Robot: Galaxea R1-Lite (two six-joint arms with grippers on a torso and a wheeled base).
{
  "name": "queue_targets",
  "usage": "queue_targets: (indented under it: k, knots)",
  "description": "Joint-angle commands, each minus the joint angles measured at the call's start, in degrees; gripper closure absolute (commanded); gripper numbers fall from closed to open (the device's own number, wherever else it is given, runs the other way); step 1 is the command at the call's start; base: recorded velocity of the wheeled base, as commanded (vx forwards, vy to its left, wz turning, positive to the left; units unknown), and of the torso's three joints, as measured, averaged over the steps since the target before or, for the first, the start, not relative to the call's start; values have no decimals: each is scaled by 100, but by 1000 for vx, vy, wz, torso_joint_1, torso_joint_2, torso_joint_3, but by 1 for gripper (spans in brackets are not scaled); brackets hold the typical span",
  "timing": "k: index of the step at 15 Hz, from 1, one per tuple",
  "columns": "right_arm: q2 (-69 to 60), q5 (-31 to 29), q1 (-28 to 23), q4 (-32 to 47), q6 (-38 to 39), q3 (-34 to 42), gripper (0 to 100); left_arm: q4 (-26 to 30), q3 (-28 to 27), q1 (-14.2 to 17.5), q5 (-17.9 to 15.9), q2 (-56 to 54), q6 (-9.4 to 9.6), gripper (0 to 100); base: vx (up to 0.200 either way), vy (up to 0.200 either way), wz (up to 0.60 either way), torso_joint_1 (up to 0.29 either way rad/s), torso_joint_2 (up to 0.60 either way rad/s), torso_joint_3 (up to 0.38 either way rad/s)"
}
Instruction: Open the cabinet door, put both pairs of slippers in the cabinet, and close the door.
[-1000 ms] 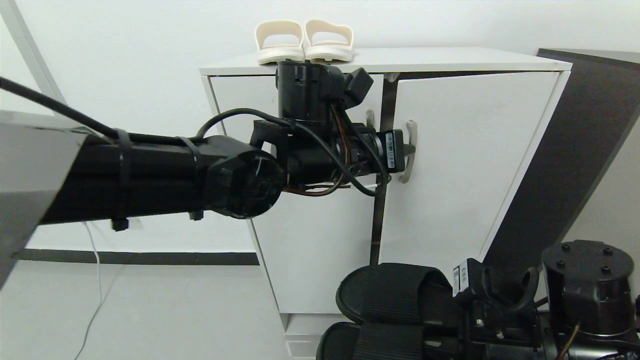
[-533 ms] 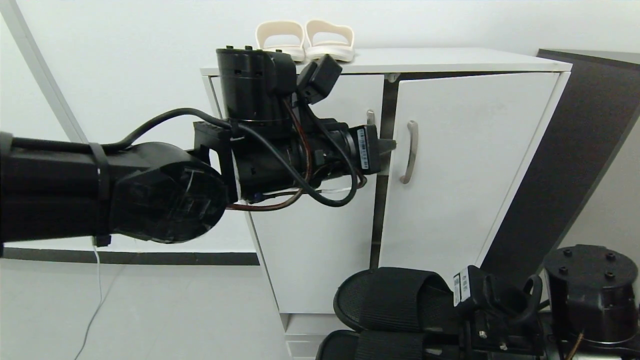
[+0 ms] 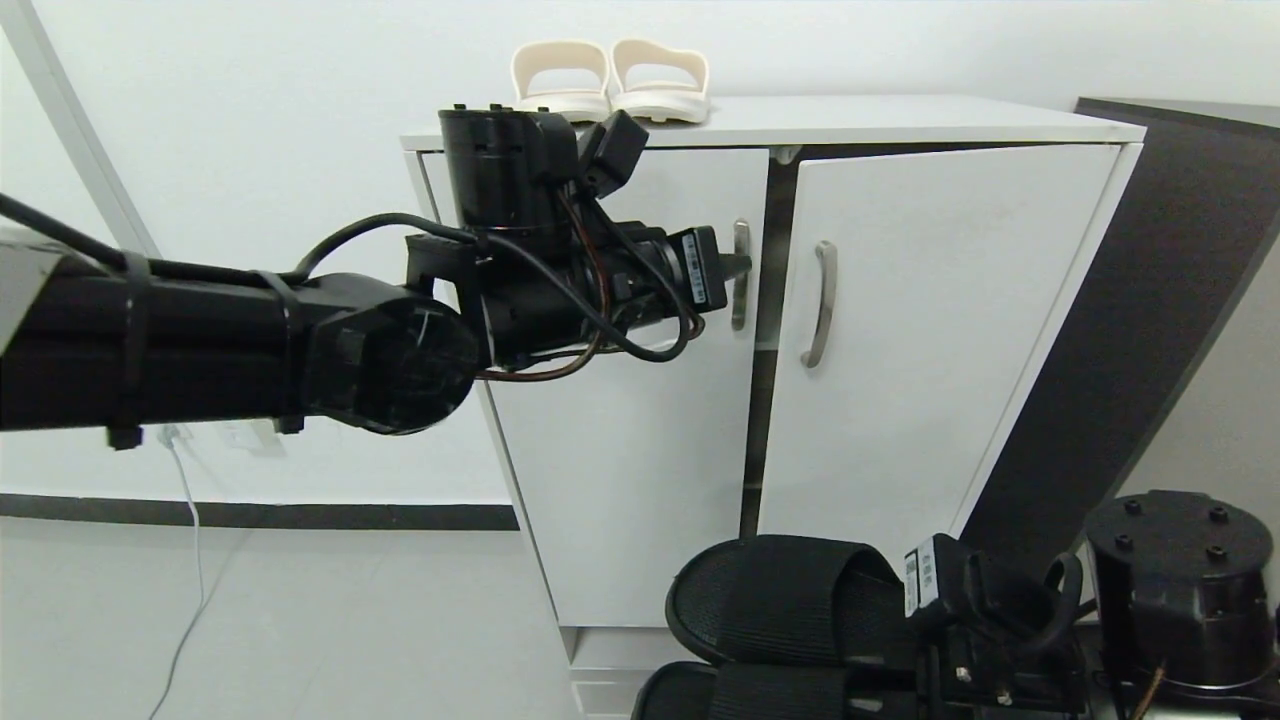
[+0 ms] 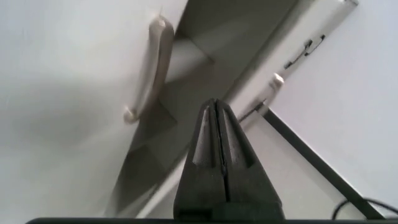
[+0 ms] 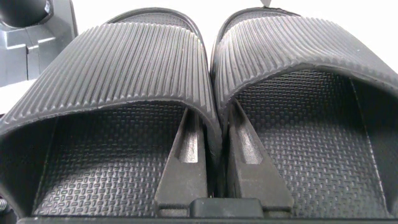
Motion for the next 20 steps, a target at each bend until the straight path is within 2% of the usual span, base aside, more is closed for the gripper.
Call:
queue_targets:
  k: [1, 6, 11, 15, 18, 20]
  knots:
    - [50, -5, 2, -3, -1, -2, 100, 3, -575, -4, 19, 510, -9, 100, 0, 0, 0, 0, 0, 0]
    - [59, -14, 28, 6, -10, -2, 100, 74, -1313, -31, 19, 1046, -115, 100, 0, 0, 0, 0, 0, 0]
    - [41, -41, 283, 41, 17, 86, 100, 223, -1348, -110, 19, 1064, -124, 100, 0, 0, 0, 0, 0, 0]
    - [50, -49, 345, 41, 26, 130, 100, 197, -1085, -461, 124, 905, -115, 100, -200, 0, 0, -1, 5, 1]
    - [50, -49, 389, 41, 26, 130, 100, -269, -496, -953, 177, 554, -80, 100, -200, 0, 0, 1, 4, 4]
    - [50, -49, 397, 41, 26, 130, 100, -383, -470, -1085, 142, 510, -80, 100, -200, 0, 0, 7, 2, 0]
